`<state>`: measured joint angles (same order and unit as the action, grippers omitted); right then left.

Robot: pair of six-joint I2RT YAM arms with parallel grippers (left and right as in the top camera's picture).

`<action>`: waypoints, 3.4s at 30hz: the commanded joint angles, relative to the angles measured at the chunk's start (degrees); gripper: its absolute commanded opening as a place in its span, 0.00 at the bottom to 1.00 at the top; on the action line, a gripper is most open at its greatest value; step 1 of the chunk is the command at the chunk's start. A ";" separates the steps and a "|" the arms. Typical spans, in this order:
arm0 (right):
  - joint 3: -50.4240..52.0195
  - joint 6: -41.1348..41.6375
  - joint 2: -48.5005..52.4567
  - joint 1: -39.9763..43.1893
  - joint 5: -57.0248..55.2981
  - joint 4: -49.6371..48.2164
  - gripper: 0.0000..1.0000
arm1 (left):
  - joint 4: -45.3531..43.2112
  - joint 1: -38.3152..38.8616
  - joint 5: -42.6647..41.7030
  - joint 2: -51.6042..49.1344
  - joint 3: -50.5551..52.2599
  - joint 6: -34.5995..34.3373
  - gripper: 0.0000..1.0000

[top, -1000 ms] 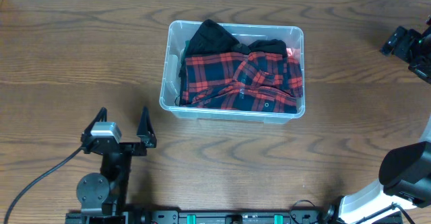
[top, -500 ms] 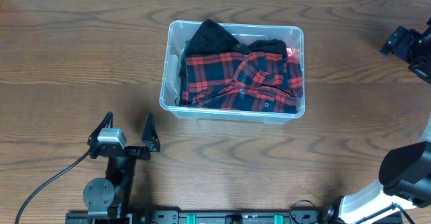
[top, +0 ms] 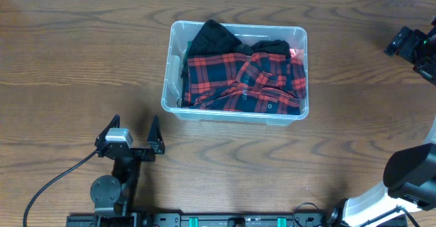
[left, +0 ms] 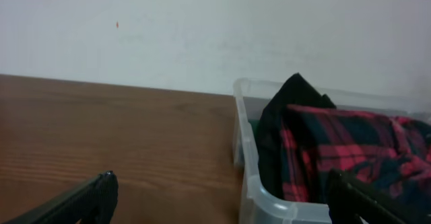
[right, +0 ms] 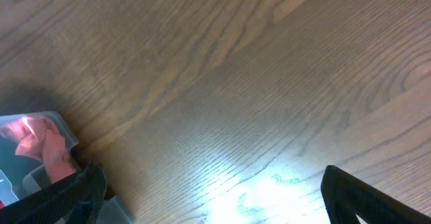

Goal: Pack container

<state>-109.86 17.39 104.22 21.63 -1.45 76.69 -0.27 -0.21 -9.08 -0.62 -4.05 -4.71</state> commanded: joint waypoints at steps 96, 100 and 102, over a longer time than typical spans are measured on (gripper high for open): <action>100.06 -8.66 -94.77 -22.45 5.99 -76.00 0.99 | 3.43 0.17 -0.59 0.35 3.82 -0.76 0.98; 103.67 -8.66 -98.05 -22.47 6.12 -76.32 0.99 | 3.41 0.17 -0.59 0.35 3.82 -0.74 0.98; 105.13 -8.66 -99.38 -22.45 6.19 -76.30 0.99 | 3.43 0.17 -0.59 0.35 3.82 -0.74 0.98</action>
<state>-6.37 7.66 6.72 -0.93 5.34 0.60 1.17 -0.21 -8.64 -0.62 -1.17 -4.93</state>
